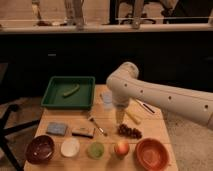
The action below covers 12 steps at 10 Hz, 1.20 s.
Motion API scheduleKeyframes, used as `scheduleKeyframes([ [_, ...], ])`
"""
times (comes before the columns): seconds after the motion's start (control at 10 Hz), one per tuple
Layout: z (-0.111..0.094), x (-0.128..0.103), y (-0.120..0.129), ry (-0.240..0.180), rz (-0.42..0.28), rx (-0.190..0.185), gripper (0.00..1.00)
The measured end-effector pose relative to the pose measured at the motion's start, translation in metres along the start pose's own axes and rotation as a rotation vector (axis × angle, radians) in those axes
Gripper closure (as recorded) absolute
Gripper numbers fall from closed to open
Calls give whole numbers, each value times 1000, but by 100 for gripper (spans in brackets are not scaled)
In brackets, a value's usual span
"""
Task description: Place fork in purple bowl
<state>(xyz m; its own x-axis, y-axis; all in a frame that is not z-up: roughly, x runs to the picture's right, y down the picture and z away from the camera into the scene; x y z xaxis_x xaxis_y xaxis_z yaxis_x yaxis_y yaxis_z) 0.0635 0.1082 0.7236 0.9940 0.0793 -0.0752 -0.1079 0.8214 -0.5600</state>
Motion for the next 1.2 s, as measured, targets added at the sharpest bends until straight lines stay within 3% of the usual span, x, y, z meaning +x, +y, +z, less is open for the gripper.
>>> scheduleKeyframes([
  [0.3, 0, -40, -1, -24, -2, -5, 20],
  [0.8, 17, -56, -6, -48, 124, -58, 20],
  [1.2, 31, -74, -3, -49, 156, -75, 20],
])
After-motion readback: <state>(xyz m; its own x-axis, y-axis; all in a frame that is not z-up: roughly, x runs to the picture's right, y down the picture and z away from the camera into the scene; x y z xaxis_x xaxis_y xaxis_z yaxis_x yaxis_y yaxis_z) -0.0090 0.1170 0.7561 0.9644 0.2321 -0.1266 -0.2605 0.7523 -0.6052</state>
